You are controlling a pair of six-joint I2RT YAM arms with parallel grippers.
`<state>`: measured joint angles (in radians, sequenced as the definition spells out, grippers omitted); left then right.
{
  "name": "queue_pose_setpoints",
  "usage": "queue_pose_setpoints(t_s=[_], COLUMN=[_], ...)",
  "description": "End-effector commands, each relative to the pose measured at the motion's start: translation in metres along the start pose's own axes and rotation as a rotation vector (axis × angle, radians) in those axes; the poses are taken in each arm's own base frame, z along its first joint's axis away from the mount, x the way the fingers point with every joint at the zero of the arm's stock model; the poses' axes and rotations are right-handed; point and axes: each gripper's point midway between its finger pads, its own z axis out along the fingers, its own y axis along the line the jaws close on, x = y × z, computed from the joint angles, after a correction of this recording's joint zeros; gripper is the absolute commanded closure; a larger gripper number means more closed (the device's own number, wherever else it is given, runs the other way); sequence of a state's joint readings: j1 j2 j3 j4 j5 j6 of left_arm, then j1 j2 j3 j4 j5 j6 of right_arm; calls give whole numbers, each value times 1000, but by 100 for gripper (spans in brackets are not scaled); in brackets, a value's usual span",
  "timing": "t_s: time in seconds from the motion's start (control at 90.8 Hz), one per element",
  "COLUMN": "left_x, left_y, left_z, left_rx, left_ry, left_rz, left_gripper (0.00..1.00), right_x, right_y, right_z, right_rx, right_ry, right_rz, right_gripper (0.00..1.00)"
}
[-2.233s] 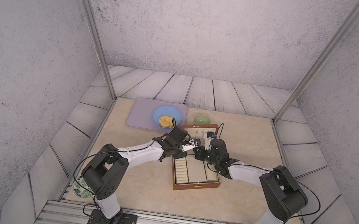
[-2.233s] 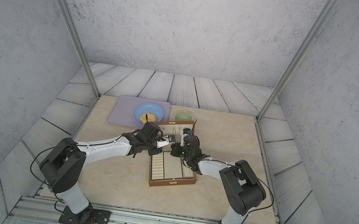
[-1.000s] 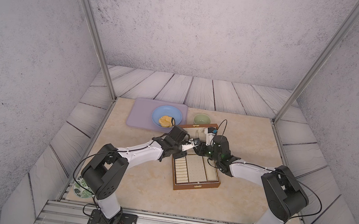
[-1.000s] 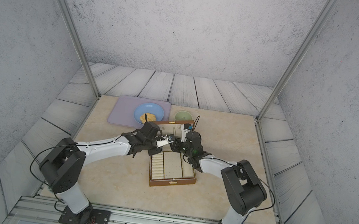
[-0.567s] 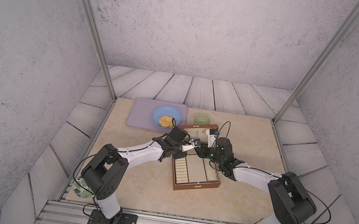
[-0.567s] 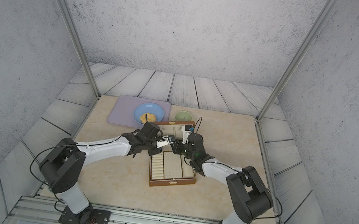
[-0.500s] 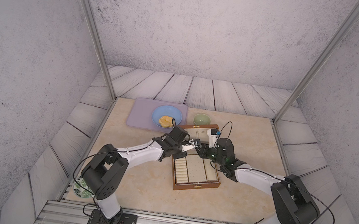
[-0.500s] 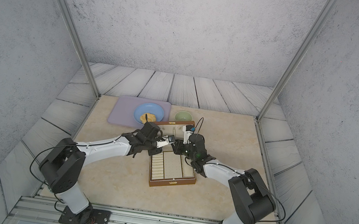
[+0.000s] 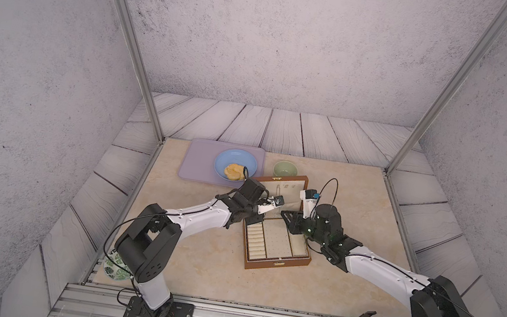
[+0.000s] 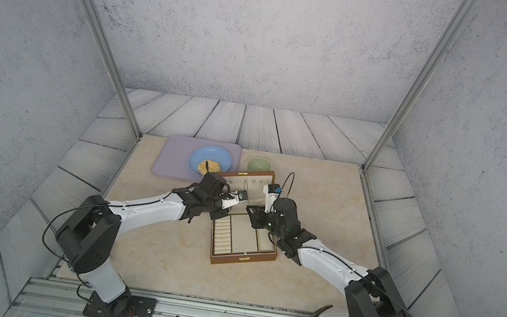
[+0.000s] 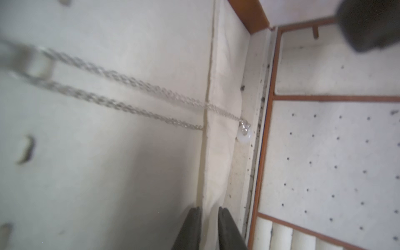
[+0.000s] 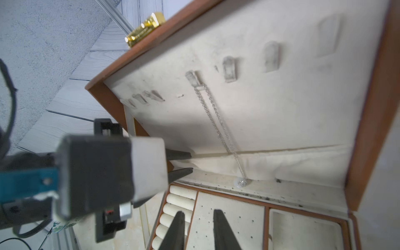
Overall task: Put jewelry chain into jewelry box
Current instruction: Reset both arms
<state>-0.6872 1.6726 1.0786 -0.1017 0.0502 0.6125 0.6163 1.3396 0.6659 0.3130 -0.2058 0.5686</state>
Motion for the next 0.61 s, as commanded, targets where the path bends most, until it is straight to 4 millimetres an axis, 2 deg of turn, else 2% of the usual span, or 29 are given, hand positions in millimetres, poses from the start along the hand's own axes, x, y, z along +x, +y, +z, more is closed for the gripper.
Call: queue_pose_setpoints(t_s=[0.0, 0.143, 0.209, 0.242, 0.253, 0.275, 0.429, 0.594], left_x=[-32, -40, -42, -45, -45, -47, -56, -49], left_y=[11, 17, 19, 21, 21, 22, 27, 41], left_z=[-11, -26, -34, -41, -42, -47, -78, -117], left_rx=[-34, -59, -64, -70, -71, -73, -101, -174], left_ry=[-101, -132, -144, -155, -157, -165, -217, -210], left_rz=[-14, -46, -68, -82, -87, -98, -179, -310], left_gripper=[54, 39, 28, 17, 7, 0, 2, 2], right_x=[5, 5, 4, 3, 3, 2, 0, -10], right_y=[-11, -15, -17, -17, -18, -19, -28, -38], right_z=[-10, -21, -26, -29, -30, -33, -52, -74], right_rx=[57, 87, 103, 111, 116, 124, 204, 299], right_ry=[4, -3, -4, -7, -6, -11, -10, -48], right_rz=[-17, -29, -40, -46, -47, -50, -81, -126], right_gripper=[73, 72, 70, 68, 68, 66, 53, 40])
